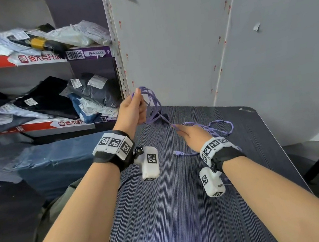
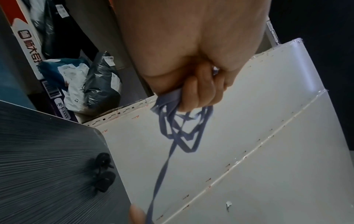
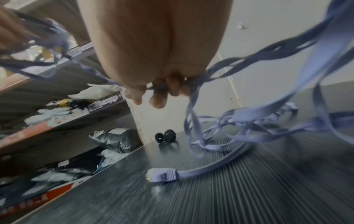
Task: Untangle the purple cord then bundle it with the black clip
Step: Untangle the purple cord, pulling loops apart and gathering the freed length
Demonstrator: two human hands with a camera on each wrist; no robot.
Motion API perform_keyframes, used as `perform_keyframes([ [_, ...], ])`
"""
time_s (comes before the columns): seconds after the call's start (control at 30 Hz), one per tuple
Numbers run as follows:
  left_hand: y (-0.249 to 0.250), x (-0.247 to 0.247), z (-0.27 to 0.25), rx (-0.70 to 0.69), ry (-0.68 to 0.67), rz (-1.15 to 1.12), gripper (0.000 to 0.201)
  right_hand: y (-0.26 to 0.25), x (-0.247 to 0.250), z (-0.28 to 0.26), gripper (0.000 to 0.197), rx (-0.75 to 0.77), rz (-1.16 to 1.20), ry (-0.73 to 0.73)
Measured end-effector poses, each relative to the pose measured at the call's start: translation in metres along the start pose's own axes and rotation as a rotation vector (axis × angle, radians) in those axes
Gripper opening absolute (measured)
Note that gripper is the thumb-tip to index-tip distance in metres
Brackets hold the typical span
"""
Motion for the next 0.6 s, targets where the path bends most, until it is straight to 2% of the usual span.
perform_keyframes([
  [0.1,-0.007,-0.01,0.002,0.016,-0.035,-0.036,0.032,-0.021,0.003,0.004,0.061,0.143,-0.43,-0.058],
  [0.2,-0.006,-0.016,0.004,-0.012,-0.009,0.058,0.028,-0.045,0.006,0.008,0.062,0.32,-0.641,-0.008],
  [0.3,-0.007,-0.023,0.003,-0.047,-0.003,0.233,0.015,-0.066,0.016,0.008,0.05,0.465,-0.662,0.073],
  [0.4,-0.016,-0.028,0.004,-0.032,-0.006,0.419,0.015,-0.084,0.029,0.0,0.027,0.578,-0.717,0.293],
  [0.47,-0.023,-0.029,0.004,-0.021,-0.01,0.575,0.015,-0.09,0.033,-0.005,0.032,0.657,-0.656,0.41],
  [0.53,-0.027,-0.03,0.001,-0.042,-0.004,0.756,0.018,-0.093,0.042,-0.008,0.026,0.67,-0.598,0.492],
  [0.6,-0.031,-0.032,-0.001,-0.05,-0.009,0.905,0.018,-0.085,0.053,-0.006,0.023,0.591,-0.488,0.529],
])
Point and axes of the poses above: each hand's wrist, its own z-axis towards the middle knuckle, its own x-axis out of the back of the hand, y = z × x, the point moved 7 cm from there along z, towards the middle knuckle, and after that the axes turned 9 degrees about x, right-handed, at the moved point
